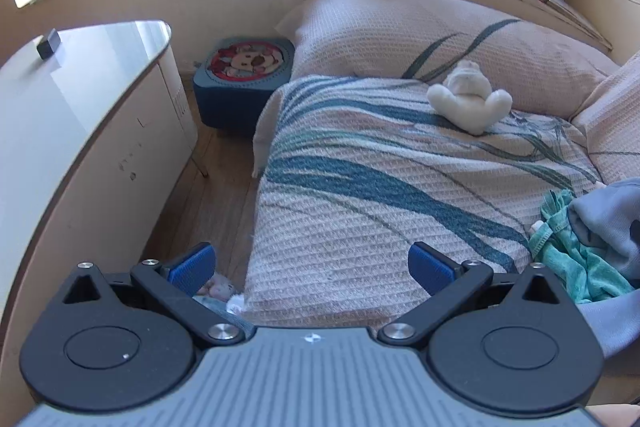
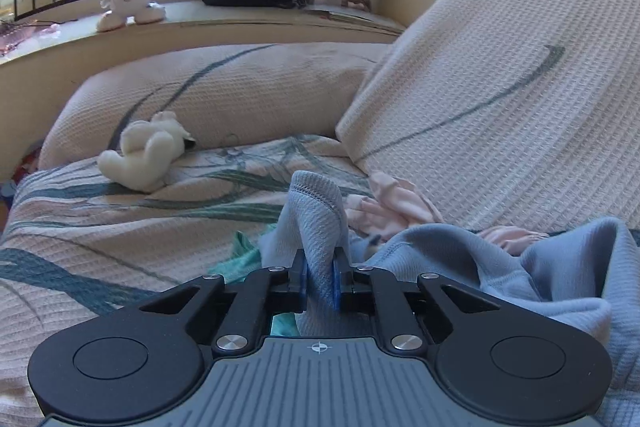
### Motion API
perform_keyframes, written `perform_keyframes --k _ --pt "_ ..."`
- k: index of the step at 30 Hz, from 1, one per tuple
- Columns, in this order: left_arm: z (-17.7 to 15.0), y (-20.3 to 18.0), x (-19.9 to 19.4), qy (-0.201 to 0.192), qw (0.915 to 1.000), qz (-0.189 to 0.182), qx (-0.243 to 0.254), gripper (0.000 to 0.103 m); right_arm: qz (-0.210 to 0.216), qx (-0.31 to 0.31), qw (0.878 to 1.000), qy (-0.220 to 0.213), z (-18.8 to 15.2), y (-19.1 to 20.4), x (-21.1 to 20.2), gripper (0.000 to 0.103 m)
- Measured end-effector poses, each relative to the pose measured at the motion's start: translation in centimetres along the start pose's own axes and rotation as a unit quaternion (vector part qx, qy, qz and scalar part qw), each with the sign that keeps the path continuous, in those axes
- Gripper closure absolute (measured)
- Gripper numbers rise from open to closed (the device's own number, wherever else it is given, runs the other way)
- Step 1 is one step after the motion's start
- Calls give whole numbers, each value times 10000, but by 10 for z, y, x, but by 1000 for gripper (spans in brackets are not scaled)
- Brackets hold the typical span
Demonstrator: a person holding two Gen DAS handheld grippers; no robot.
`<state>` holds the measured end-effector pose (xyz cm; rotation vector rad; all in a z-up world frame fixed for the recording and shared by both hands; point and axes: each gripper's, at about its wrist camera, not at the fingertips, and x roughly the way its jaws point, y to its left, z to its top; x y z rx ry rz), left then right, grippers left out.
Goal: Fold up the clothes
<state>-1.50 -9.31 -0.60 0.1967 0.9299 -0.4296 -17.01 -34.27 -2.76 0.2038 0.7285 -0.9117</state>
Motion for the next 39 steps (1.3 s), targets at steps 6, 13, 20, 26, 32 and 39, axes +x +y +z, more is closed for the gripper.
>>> perform_keyframes --k 6,13,20,26,32,39 --pt "-1 11 0 0 9998 73 -179 0 338 53 9990 -301 11 9 -10 91" --pt "-1 24 -4 -114 9989 223 -386 0 932 -12 9916 -894 49 49 -25 91" --pt "-2 49 -7 -120 9955 556 -757 0 2072 -762 9640 -1482 82 129 -54 101" --pt "-6 67 -4 -41 9927 620 -1038 0 1921 -1303 9639 -1305 79 149 -42 99" --pt "2 31 15 222 9988 265 -349 0 1044 -898 9887 -590 34 81 -33 73" --pt "19 -64 18 423 9888 -817 1177 0 -426 -223 9979 -433 -5 -19 -68 48"
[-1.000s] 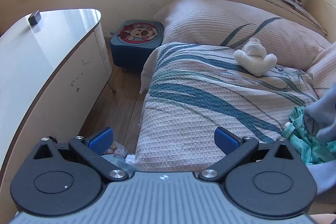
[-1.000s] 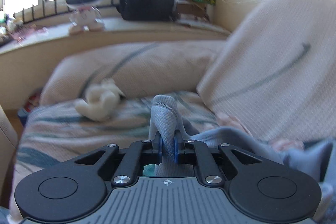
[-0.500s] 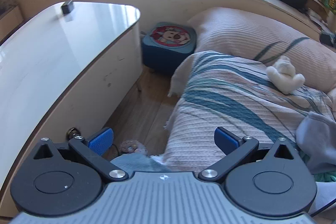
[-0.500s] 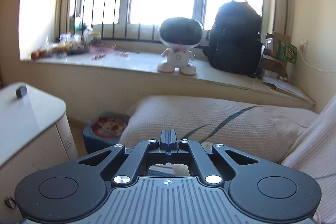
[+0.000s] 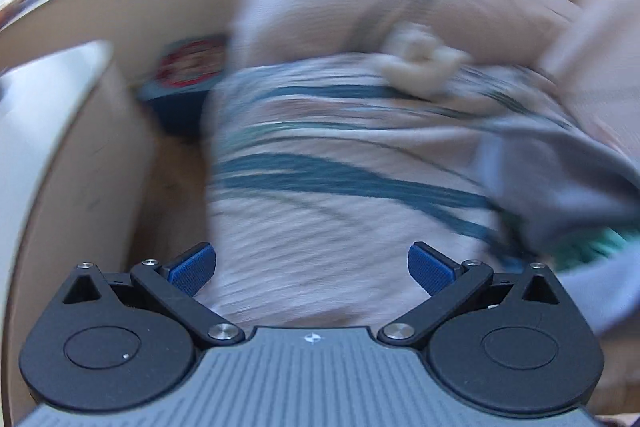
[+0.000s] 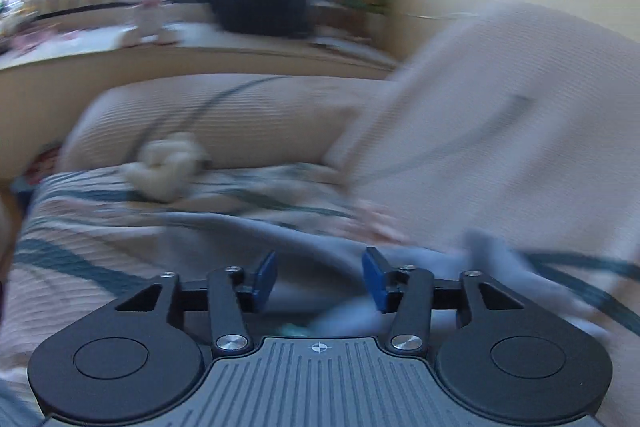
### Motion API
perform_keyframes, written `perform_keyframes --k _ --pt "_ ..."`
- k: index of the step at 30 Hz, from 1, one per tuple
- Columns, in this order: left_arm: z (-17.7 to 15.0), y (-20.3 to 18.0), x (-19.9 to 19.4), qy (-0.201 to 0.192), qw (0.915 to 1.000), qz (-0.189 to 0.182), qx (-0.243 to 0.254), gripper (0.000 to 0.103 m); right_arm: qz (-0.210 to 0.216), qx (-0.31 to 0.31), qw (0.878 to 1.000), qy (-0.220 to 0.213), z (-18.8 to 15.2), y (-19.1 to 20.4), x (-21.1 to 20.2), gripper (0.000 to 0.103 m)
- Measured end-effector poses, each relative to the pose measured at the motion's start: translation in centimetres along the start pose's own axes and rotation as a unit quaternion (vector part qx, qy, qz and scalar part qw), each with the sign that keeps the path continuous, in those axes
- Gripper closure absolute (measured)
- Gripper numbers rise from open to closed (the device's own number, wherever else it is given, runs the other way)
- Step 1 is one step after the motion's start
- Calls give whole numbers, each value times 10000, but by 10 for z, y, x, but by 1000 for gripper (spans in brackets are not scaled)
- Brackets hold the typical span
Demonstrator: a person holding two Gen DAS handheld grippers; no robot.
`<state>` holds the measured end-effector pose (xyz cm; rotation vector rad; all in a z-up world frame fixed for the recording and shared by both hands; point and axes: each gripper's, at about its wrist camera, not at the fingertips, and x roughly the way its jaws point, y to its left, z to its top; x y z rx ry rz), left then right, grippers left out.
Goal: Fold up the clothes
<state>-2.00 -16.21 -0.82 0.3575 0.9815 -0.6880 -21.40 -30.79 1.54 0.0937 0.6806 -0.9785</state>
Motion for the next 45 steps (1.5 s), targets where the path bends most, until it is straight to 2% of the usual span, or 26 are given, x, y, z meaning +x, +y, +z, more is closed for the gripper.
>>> perform_keyframes --k 3,5,8,12,17,20,24,26,27,28,30,36,41,42,45 --pt "13 -36 -2 -40 9974 -534 492 0 -618 280 9977 -14 -12 -39 -15 41" --pt "14 -59 -3 -151 9951 -563 793 0 -958 389 9946 33 -19 -59 -21 37" --pt "17 -91 -2 -226 9909 -600 1181 0 -1084 582 9923 131 -26 -77 -22 36" --pt "17 -113 14 129 9879 -917 1242 0 -874 558 9945 173 -28 -76 -18 36" --pt "9 -129 20 238 9838 -935 1513 0 -1519 469 9868 317 -27 -88 -6 36" --pt "4 -140 20 231 9802 -878 1757 0 -1648 258 9847 501 -34 -95 4 37" --pt "-1 -145 18 149 9774 -667 2002 0 -1373 374 9872 719 -42 -99 18 38" --pt "0 -141 19 154 9797 -606 1906 0 -1276 244 9889 719 -42 -94 22 46" --pt "2 -137 21 170 9810 -576 1844 0 -1215 215 9897 724 -43 -93 24 56" --pt "2 -133 21 183 9823 -538 1786 0 -1134 298 9904 730 -43 -95 27 63" --pt "3 -124 23 201 9848 -433 1672 0 -1038 511 9911 661 -42 -98 32 70" --pt "6 -91 25 221 9923 -140 1211 0 -792 807 9936 6 -20 -94 21 79" --pt "5 -66 26 143 9946 231 1003 0 -103 512 9974 -505 14 -64 15 85" --pt "4 -60 25 141 9950 300 944 0 45 481 9971 -594 21 -57 16 98" --pt "1 -39 22 138 9966 467 663 0 337 542 9957 -674 42 -39 24 99"
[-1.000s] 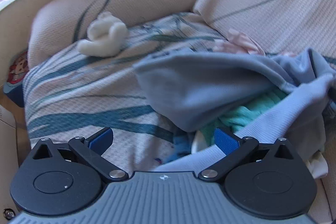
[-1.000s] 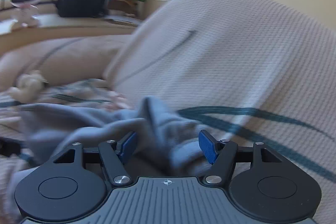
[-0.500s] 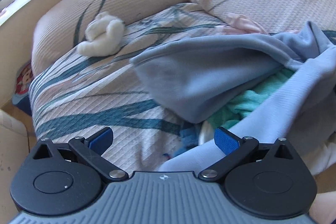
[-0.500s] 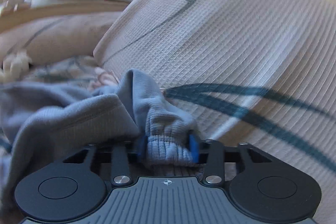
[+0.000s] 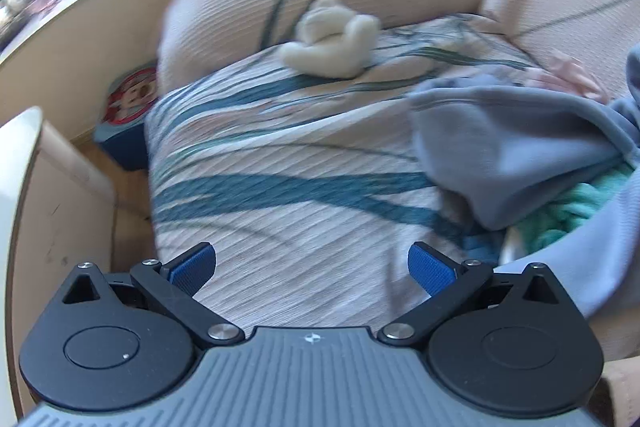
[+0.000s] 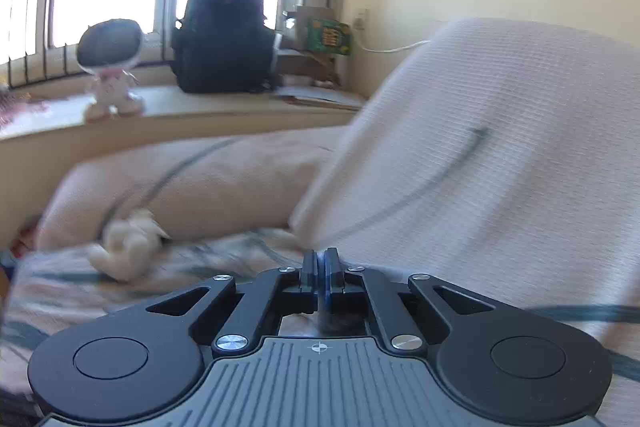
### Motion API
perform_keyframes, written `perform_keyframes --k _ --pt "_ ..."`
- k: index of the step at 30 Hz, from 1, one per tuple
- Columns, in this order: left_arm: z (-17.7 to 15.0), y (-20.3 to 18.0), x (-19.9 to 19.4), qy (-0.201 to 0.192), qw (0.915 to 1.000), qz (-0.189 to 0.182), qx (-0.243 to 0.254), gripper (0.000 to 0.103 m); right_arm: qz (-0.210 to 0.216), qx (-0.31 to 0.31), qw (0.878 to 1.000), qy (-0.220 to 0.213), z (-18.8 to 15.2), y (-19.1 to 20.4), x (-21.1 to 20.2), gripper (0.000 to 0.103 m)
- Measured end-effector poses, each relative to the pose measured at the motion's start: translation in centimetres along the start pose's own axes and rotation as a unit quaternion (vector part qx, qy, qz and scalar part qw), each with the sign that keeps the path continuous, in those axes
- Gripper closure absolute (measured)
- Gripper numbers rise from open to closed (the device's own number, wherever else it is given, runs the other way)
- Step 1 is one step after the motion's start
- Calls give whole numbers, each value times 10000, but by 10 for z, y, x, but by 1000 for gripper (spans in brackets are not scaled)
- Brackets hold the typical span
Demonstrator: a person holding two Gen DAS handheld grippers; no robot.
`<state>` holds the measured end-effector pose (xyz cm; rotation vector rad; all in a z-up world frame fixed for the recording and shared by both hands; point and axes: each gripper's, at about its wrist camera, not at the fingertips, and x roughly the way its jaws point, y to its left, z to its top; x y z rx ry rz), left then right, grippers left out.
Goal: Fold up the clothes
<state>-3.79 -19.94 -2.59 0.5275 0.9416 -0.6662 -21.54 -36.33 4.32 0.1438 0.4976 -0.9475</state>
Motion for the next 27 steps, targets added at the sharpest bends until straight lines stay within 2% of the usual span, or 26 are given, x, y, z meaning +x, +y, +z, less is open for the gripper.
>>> perform_keyframes --k 3,6,9,11,12,13,14,15,16,19,21,24,27 --pt "-4 21 0 33 9993 97 -361 0 623 -125 9976 -258 16 26 4 101" --pt "-7 34 -2 16 9984 171 -548 0 1013 -519 9923 -479 30 64 0 101" --pt "-10 39 -6 -46 9982 193 -560 0 1128 -703 9897 -534 30 84 -3 101" --pt "-10 36 -4 -23 9987 135 -489 0 952 -747 9918 -416 22 83 -3 93" --pt "-10 34 -3 -7 9989 101 -448 0 794 -749 9934 -356 18 78 -5 81" --pt "-9 32 -2 9 9991 67 -407 0 601 -742 9948 -342 13 71 -8 64" --pt "-9 27 0 19 9994 24 -334 0 403 -732 9959 -347 8 62 -12 55" --pt "-8 22 1 27 9997 -21 -250 0 180 -709 9965 -394 2 52 -17 42" --pt "-7 17 2 35 9998 -67 -166 0 -74 -674 9969 -411 -3 41 -23 35" --pt "-5 -1 3 22 9997 -225 124 0 -813 -550 9942 -442 -15 8 -40 32" --pt "-4 -15 3 9 9990 -300 325 0 -1086 -365 9929 -319 -23 -12 -46 31" --pt "-6 -31 2 -15 9979 -303 565 0 -1228 -220 9921 -117 -35 -27 -44 31" --pt "-9 -33 4 60 9984 -256 503 0 -1072 -161 9941 44 -41 -24 -33 32"
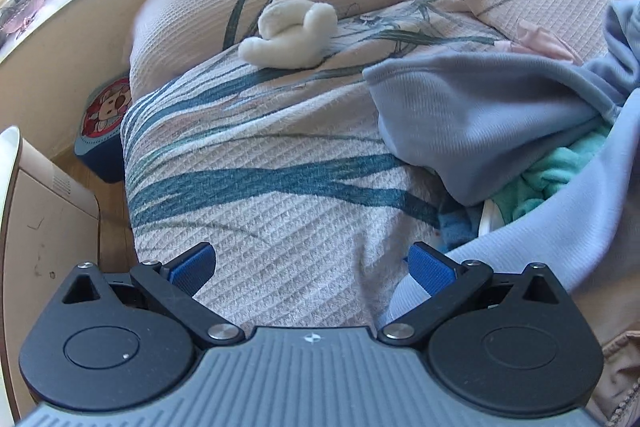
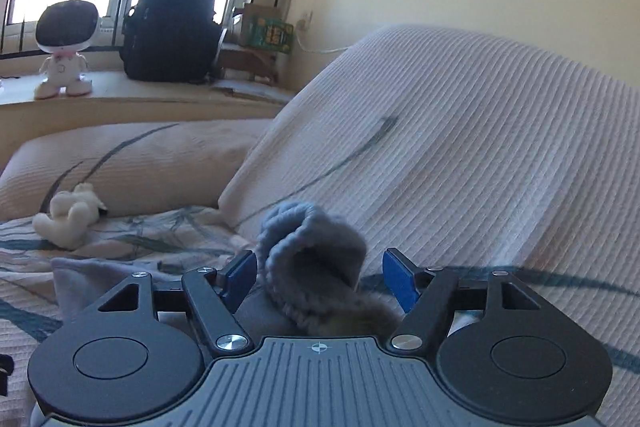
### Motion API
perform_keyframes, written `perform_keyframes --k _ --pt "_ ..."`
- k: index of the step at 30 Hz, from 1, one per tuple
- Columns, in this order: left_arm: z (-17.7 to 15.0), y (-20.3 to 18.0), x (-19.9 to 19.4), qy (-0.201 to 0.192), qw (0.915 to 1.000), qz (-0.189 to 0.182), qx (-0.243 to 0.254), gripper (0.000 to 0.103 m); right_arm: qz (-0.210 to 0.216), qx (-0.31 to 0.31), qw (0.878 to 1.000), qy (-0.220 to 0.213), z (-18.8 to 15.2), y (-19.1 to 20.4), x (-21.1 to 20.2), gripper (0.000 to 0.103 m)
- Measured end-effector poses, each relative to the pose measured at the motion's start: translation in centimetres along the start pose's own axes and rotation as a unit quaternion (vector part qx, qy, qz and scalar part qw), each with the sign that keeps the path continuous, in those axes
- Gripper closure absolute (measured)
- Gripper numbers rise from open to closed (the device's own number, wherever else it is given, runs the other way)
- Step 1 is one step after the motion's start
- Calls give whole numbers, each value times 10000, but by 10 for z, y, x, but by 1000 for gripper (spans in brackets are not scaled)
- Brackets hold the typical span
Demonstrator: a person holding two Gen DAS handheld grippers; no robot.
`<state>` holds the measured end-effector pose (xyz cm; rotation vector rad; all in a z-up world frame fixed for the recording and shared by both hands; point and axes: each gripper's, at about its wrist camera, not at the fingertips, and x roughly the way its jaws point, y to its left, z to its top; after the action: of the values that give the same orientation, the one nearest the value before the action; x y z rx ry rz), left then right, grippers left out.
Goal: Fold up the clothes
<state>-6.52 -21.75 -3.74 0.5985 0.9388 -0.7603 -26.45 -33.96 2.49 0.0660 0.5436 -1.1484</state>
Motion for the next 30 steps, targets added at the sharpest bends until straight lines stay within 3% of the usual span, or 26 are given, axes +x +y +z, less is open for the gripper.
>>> perform_keyframes --k 5,8,9,12,16,20,24,30 --pt "-3 11 6 141 9992 181 -325 0 106 -32 9999 125 -4 14 25 39" --pt "-4 21 8 160 9983 278 -489 0 70 84 9996 242 -6 11 42 64" --pt "-3 24 10 177 9980 280 -536 0 141 127 9994 295 -6 9 47 76" --pt "0 30 15 218 9975 283 -611 0 229 114 9993 275 -3 13 52 86" --pt "2 36 14 189 9971 362 -644 0 517 78 9986 95 9 24 48 88" --pt "2 47 7 74 9956 499 -788 0 1243 -101 9916 -328 27 50 32 88" --pt "-5 69 -5 -59 9909 697 -1149 0 2177 -119 9720 -879 59 88 10 88" --pt "-26 112 -25 -135 9758 1198 -1824 0 3678 -155 9175 -1506 103 160 -23 88"
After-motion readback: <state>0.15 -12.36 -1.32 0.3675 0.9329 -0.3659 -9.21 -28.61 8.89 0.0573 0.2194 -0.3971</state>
